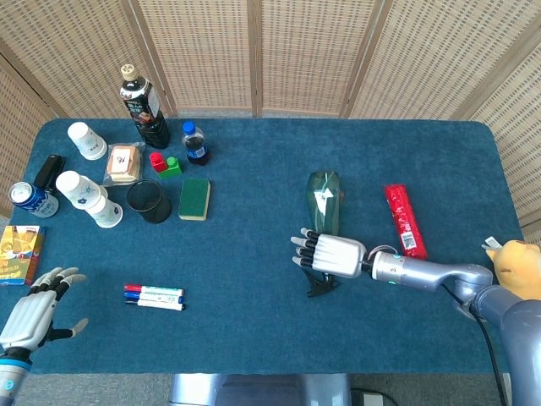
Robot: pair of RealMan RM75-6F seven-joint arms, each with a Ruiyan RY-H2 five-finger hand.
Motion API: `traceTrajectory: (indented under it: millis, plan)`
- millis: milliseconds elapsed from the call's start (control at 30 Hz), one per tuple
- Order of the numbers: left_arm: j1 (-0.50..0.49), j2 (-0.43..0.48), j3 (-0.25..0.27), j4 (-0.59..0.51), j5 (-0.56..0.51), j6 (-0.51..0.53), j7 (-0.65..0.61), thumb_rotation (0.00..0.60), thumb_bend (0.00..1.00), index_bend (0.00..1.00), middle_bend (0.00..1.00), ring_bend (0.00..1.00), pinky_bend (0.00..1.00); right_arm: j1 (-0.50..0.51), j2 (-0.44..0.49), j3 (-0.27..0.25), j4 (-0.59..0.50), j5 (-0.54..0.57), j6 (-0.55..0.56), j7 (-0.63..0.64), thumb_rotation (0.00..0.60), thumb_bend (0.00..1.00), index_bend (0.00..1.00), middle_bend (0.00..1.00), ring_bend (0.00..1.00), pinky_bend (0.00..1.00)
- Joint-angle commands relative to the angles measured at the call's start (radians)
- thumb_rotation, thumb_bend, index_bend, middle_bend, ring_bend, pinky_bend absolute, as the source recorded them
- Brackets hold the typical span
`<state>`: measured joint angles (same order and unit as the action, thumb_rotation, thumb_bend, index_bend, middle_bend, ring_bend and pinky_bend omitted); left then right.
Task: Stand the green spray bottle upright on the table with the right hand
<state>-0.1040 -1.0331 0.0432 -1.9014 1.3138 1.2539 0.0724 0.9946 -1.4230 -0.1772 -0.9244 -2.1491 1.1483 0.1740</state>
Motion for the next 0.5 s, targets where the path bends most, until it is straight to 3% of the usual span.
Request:
traceTrajectory:
  millis: [33,500]
  plan:
    - [0.002,0.004,0.004,0.002,0.007,-0.004,-0.02,0.6,0.31,0.21,0.16,0.09,0.02,0.011,-0.009,-0.008,0.007,-0.002,-0.009,-0.002,0.6,0.23,0.18,0.25,0.09,0.21]
    - [0.016,0.02,0.013,0.0,0.033,0.014,-0.063,0.6,0.3,0.21,0.16,0.09,0.02,0.036,-0.058,-0.046,0.077,0.003,0.0,0.014,0.6,0.21,0.18,0.25,0.09,0.21]
